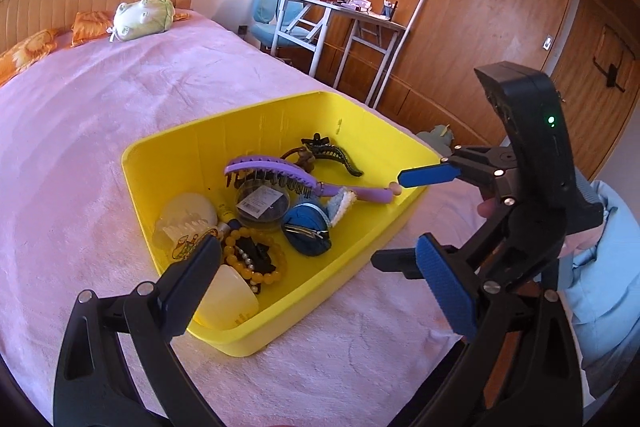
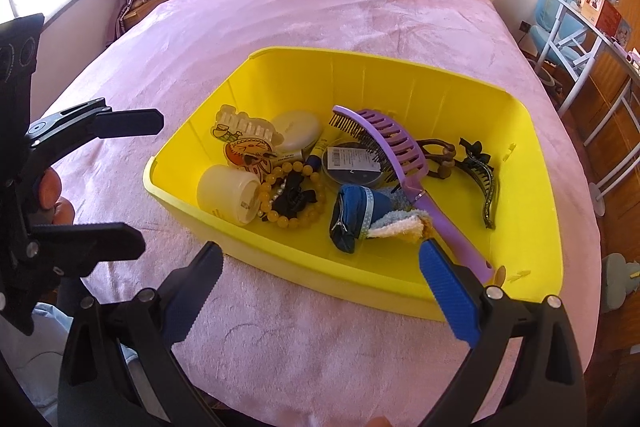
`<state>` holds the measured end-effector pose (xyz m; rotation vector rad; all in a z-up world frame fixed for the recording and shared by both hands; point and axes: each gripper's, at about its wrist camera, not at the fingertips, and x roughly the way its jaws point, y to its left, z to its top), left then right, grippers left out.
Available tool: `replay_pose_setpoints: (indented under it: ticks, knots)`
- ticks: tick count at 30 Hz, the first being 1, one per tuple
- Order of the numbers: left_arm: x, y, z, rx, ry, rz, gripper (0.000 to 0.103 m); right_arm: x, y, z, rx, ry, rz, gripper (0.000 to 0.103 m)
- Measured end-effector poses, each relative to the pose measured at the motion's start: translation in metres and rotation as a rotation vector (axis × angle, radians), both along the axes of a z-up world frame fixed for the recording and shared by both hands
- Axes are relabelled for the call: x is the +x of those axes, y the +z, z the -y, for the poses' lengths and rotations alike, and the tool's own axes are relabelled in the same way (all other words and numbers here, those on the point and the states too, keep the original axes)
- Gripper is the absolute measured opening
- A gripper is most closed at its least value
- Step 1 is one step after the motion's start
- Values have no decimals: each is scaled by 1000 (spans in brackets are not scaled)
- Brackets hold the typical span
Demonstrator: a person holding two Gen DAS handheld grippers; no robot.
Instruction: Organize jewelry
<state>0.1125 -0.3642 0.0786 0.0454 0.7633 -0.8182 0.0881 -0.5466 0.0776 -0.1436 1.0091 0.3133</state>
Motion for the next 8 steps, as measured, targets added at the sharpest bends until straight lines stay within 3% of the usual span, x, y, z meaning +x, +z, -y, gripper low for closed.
replay_pose_setpoints:
  ticks: [8]
  knots:
    - [-9,2,0,25,-17,33,95,-3,1,-5,6,-4,14,99]
